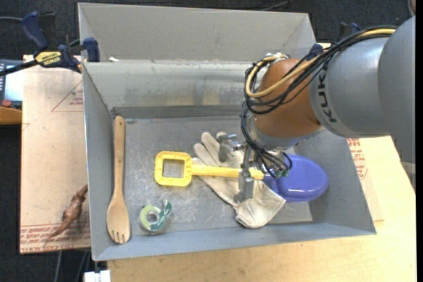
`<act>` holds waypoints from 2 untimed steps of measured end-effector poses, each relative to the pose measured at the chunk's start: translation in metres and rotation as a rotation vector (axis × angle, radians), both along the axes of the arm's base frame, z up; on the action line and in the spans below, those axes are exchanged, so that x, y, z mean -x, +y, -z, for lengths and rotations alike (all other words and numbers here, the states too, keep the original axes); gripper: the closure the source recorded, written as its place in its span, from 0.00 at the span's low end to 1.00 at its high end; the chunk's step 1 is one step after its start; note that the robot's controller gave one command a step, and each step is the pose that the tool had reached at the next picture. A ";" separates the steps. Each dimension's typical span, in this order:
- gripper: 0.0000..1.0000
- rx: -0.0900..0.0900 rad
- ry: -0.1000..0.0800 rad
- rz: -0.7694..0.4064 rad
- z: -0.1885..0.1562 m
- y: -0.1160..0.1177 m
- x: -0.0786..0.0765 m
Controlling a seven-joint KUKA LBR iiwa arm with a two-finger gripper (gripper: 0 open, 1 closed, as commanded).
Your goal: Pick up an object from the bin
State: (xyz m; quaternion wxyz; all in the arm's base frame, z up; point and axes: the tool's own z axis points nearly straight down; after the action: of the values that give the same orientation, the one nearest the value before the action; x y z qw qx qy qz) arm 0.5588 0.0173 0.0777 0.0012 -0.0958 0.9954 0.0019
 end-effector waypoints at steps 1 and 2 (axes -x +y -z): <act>0.00 0.001 -0.026 0.012 0.007 0.041 0.017; 1.00 0.001 -0.012 0.009 0.000 0.006 0.002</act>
Offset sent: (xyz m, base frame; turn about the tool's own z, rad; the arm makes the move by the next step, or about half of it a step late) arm -0.0031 0.0055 -0.0012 0.0075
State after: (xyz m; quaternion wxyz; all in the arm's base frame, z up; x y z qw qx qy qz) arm 0.5571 0.0237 0.0777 0.0072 -0.0913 0.9958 0.0010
